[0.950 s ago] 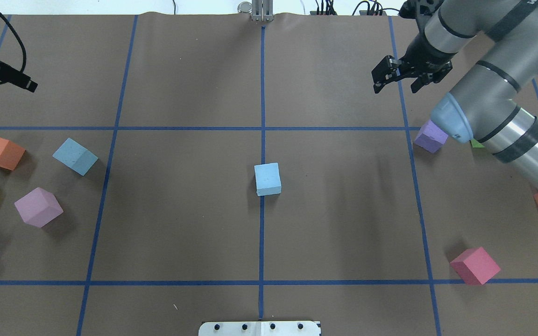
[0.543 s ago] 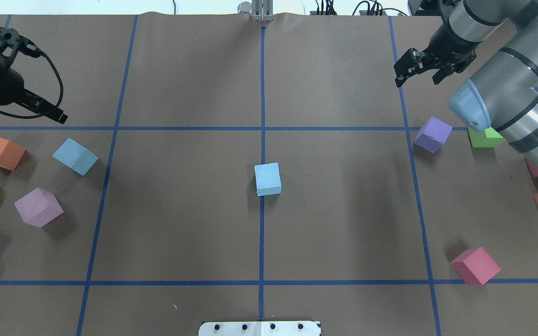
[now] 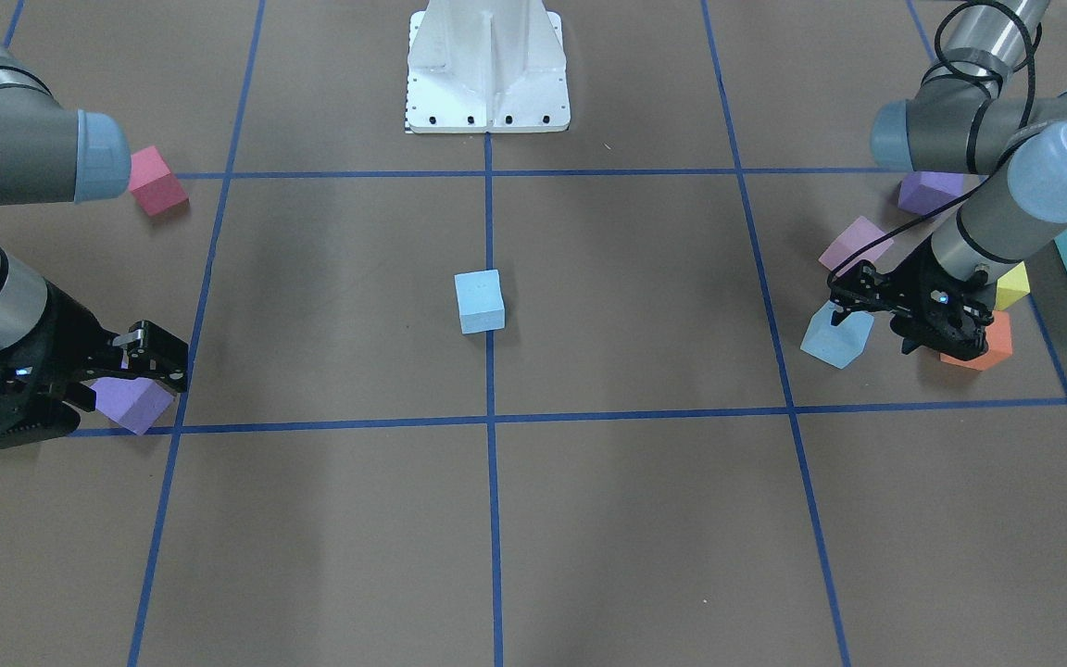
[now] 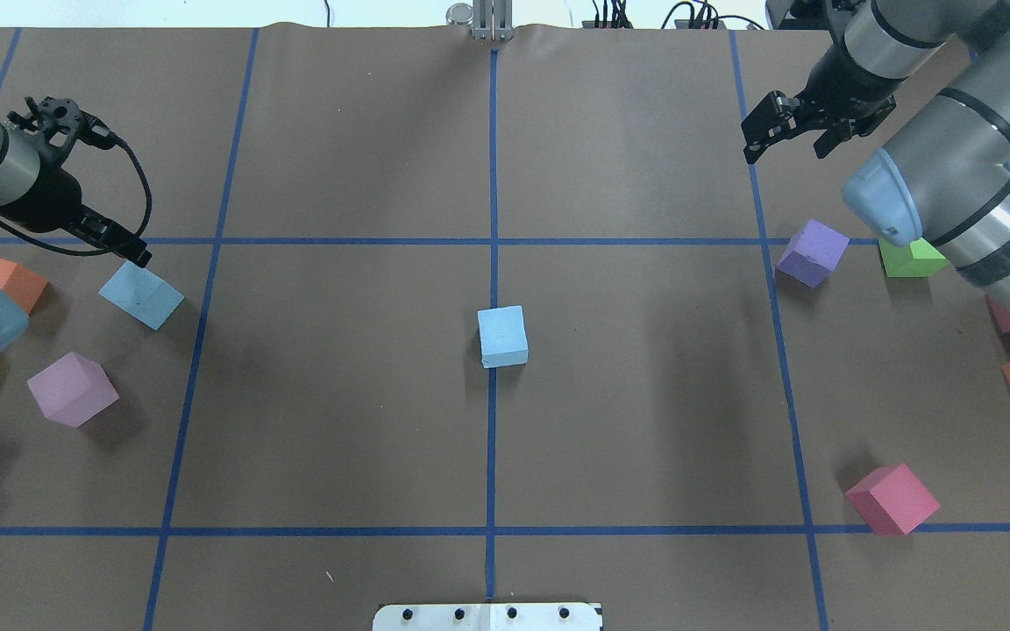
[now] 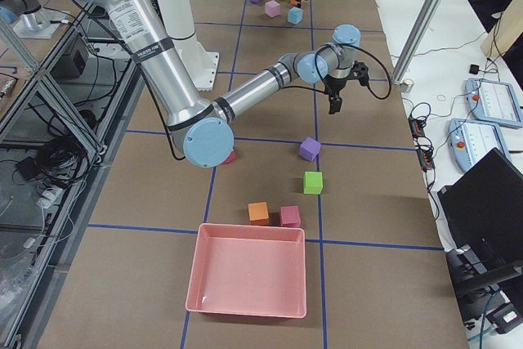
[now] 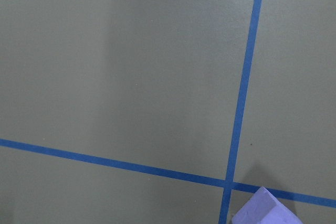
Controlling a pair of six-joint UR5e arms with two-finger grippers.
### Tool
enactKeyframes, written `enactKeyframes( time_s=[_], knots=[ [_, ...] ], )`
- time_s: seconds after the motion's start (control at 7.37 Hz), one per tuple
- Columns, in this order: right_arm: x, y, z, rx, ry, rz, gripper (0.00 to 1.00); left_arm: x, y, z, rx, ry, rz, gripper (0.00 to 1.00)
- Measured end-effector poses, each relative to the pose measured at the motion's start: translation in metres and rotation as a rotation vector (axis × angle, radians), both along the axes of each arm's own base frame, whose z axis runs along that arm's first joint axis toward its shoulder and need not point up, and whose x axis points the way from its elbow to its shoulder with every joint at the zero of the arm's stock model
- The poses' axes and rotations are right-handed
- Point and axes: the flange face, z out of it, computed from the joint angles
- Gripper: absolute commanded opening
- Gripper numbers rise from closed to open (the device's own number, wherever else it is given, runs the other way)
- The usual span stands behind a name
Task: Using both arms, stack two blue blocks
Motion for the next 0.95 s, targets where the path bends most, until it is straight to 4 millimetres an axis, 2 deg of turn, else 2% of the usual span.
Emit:
enactKeyframes(
  time_s=[0.27, 0.95],
  knots=[
    [-0.002, 0.001, -0.001, 0.003, 0.002, -0.001, 1.00, 0.008, 0.002, 0.013, -0.021, -0.014, 0.014, 0.98],
    [-0.004, 0.000, -0.002, 0.004, 0.003, -0.002, 1.00, 0.032, 0.013, 0.019, -0.035, -0.023, 0.052, 0.98]
  ],
)
